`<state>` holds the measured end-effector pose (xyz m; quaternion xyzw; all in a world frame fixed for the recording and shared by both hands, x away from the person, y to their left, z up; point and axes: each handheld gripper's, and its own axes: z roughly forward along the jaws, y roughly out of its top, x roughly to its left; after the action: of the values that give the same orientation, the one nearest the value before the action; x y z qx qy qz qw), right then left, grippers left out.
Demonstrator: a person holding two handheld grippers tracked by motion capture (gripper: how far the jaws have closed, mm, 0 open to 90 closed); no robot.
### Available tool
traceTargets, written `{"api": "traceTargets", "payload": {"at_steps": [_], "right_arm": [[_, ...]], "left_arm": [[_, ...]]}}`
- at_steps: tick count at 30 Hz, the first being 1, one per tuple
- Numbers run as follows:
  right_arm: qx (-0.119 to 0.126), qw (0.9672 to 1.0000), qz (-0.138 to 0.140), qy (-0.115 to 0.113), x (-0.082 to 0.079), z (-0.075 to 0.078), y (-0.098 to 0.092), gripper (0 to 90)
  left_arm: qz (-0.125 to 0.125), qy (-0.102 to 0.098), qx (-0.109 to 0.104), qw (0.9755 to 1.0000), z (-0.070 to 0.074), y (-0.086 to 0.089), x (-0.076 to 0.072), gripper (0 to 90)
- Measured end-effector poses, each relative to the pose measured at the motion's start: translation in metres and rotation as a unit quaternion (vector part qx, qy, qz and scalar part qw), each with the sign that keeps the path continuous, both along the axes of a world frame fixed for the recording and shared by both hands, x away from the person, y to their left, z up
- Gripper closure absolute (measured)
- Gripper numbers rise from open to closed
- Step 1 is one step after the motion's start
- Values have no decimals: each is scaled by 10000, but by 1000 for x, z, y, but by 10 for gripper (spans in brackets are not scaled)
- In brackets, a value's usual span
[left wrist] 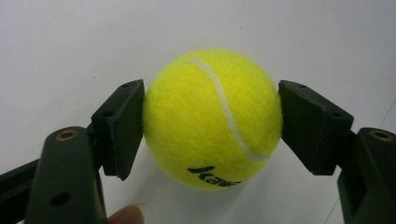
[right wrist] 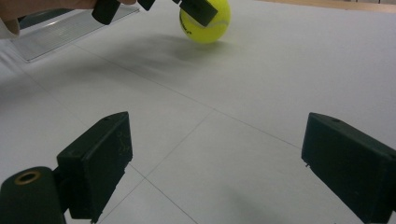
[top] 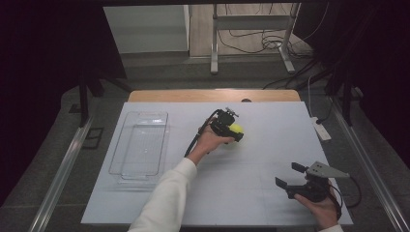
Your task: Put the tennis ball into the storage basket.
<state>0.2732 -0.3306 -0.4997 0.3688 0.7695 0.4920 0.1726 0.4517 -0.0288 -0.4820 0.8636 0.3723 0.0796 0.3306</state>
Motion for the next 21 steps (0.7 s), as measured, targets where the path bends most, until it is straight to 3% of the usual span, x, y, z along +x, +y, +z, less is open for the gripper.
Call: {"api": "traceTargets", "payload": {"at_steps": [21], "right_arm": [[-28,10000,-21,0,0,0,1,89]], "left_arm": [[-78,-361,-317,9988,32,23,-21,277]]}}
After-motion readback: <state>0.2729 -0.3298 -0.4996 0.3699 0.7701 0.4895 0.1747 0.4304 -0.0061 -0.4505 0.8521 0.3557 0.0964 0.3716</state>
